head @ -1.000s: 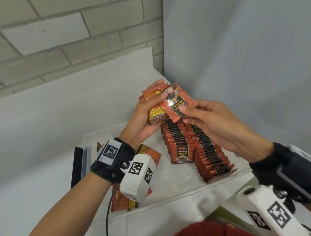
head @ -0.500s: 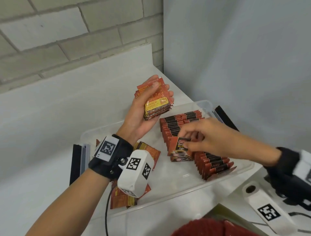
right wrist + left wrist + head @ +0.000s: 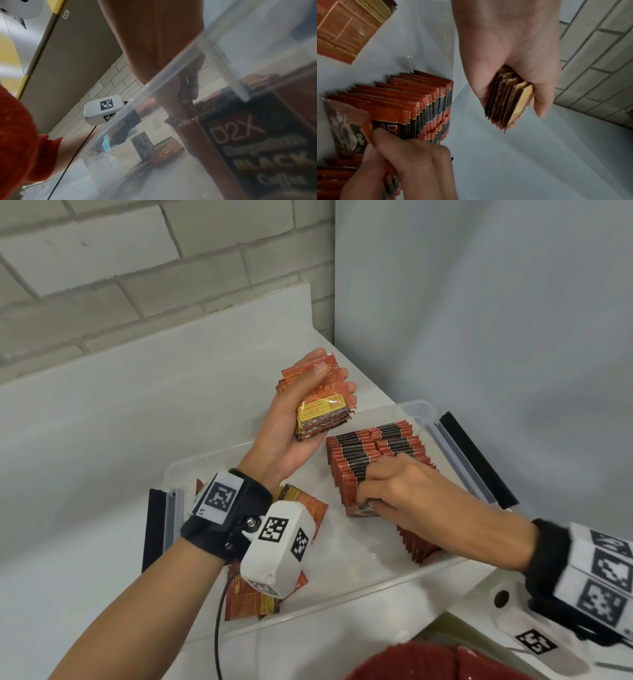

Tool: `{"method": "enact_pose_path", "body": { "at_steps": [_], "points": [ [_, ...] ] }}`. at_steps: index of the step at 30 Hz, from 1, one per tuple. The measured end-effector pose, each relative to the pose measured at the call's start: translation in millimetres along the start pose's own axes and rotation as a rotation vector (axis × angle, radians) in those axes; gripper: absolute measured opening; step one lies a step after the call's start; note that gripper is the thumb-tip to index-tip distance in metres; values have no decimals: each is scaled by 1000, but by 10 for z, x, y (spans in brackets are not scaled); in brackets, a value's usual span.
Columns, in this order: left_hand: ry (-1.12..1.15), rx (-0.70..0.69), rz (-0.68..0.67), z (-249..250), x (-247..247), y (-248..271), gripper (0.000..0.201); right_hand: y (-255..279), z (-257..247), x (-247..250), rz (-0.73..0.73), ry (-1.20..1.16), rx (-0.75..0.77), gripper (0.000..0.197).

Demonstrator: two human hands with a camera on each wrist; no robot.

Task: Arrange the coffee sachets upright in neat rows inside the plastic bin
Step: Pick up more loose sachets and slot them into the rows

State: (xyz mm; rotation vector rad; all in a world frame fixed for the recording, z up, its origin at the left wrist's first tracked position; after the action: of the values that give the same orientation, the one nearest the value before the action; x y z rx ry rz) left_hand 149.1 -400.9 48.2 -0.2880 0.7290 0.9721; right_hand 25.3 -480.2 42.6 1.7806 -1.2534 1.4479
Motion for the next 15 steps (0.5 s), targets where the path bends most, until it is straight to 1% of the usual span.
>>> {"method": "enact_pose_path", "body": {
  "at_steps": [2,8,11,15],
  "points": [
    [6,6,-2,-6,2,1,25,2,-6,-14,5,18,11,24],
    [8,20,-19,-24,3,-9,18,35,71,-15,-34,-36,16,21],
    [2,28,-27,-35,-6,-12,20,33,118,-23,-35,-62,4,25],
    [-22,27,-41,-46,-5,-7,25,16,132,-23,-62,-70,-25,26]
  ]
}}
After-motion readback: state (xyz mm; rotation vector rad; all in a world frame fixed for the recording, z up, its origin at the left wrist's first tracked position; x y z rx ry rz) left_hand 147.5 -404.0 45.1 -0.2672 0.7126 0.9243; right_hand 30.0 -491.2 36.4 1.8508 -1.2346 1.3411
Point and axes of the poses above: each hand's wrist, its own y-axis away from the middle knuckle, its own x-axis out of the back of the hand, z = x × y, the point moved 6 cm from there along -y, towards the middle knuckle, and after that the axes turned 2 degrees about -y, right-handed, at the moved point
